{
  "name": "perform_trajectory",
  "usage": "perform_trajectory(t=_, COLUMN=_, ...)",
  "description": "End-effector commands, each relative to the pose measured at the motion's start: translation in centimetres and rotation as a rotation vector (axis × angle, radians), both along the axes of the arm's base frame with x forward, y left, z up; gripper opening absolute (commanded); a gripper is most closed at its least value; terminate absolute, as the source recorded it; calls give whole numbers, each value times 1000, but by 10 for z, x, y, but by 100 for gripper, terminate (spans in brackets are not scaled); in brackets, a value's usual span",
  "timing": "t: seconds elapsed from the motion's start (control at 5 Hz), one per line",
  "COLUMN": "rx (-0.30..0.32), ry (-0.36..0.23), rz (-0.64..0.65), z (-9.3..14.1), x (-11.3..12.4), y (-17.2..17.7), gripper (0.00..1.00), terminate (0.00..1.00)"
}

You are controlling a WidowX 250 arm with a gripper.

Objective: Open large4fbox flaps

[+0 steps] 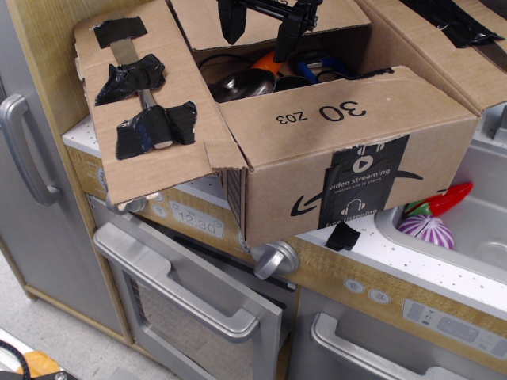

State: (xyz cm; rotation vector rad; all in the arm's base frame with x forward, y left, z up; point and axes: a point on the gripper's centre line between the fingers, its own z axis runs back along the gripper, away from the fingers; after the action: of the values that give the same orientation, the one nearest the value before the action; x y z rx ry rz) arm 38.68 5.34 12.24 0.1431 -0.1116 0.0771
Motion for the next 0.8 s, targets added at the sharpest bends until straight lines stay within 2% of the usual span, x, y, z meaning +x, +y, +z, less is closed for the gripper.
perform_trajectory(t=0.0, rx=0, ry=0, rz=0, z=0, x=0, y=0, gripper=100, terminate=0)
perform_trajectory(t=0.4, rx=-30, ry=12, rz=-9, z=-13, x=14, y=2, gripper=100, terminate=0)
perform_trajectory(t=0.6, rx=-76, ry=43, rz=-19, z=-24, x=11, y=-1, gripper=100, terminate=0)
